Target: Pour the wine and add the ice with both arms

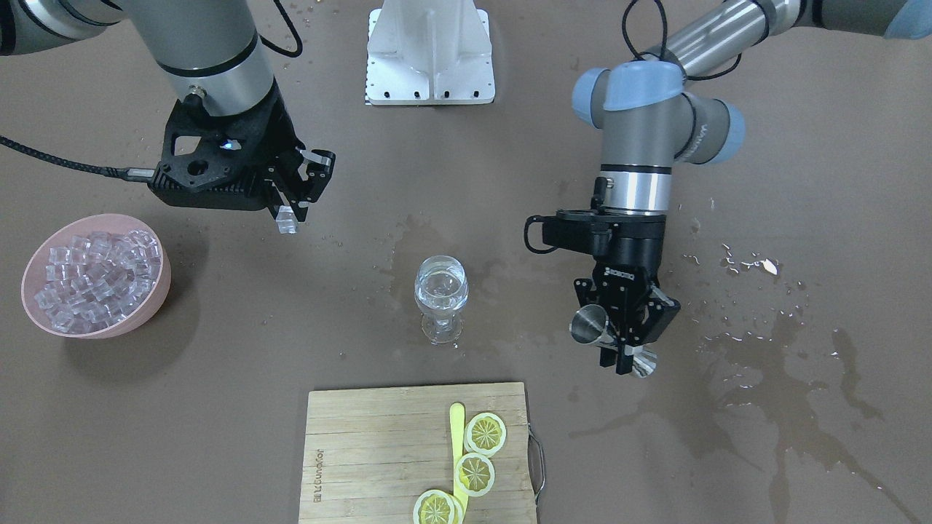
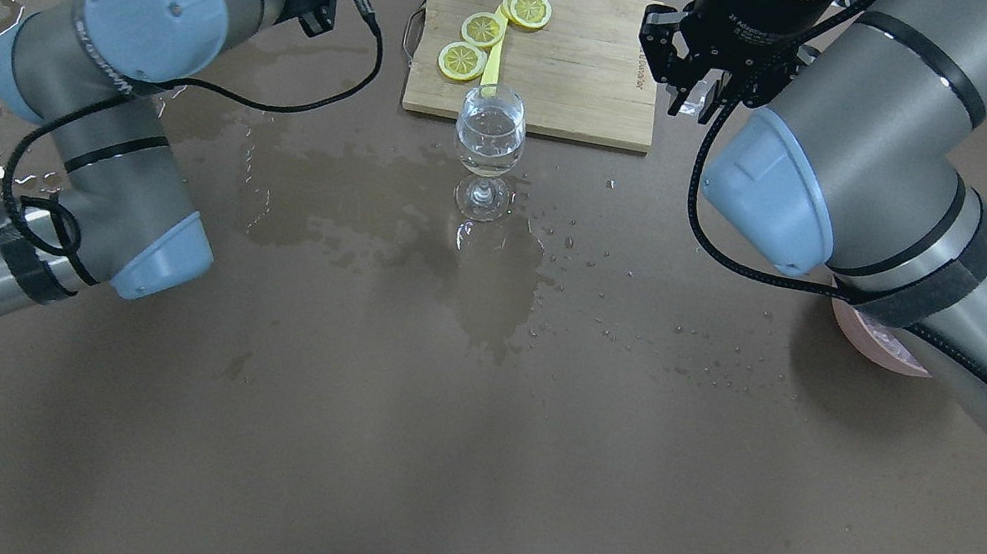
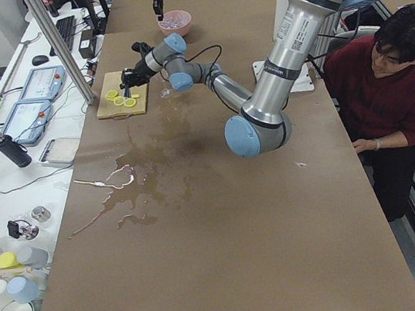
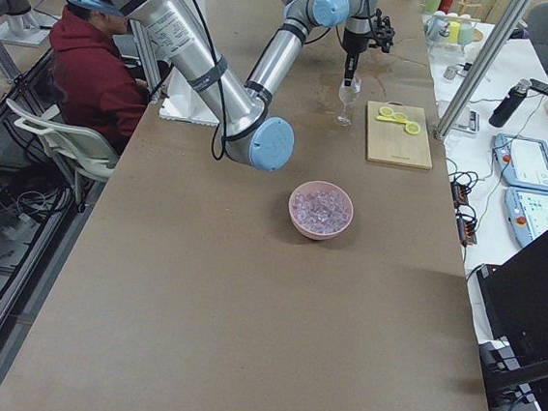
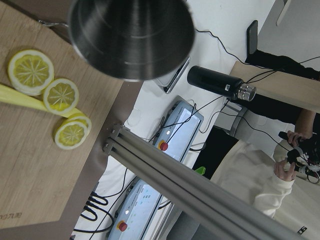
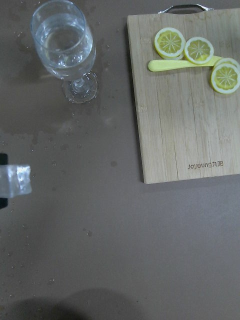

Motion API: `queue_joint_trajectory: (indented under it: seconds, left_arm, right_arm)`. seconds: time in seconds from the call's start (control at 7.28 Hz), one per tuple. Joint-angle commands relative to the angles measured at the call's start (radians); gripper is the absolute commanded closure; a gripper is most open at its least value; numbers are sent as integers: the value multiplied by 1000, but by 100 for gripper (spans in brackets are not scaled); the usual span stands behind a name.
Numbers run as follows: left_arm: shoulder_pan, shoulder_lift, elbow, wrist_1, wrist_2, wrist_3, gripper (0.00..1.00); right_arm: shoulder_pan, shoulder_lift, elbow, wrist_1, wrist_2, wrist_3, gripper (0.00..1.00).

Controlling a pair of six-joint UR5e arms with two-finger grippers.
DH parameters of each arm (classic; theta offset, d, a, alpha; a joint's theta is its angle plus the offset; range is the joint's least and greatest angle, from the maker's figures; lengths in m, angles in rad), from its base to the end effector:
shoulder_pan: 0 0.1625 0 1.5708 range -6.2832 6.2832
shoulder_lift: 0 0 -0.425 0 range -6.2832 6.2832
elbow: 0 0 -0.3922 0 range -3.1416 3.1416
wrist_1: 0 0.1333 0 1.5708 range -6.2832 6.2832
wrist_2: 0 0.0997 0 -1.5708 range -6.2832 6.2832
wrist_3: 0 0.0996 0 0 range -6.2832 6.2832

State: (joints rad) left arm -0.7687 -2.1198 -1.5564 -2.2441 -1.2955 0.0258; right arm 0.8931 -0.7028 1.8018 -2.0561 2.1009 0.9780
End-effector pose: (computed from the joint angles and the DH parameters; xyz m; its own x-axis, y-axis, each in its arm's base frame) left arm 0.3804 -0.5910 0.2660 0.8448 0.5213 0.1206 -0.2771 0.2334 0.9321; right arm -0.3326 -0.5455 0.1007 0.6986 0.0993 0.7086 -0.1196 0.9926 -0.0211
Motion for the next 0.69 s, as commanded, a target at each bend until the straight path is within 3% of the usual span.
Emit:
queue_joint_trajectory:
  seconds: [0.0,0.27,0.55]
  left_arm:
    - [-79,125,-1,-127,-129,-75,100]
    - [-138,211,2,-195,-244,-224,100]
    - [-168,311,-1,-245,-312,-294,100]
  right_arm:
    - [-23,58,-86,11,-36,-18,96]
    - [-46,170,-206,45,-81,-53,96]
    - [-75,238,-254,66,-82,-50,97]
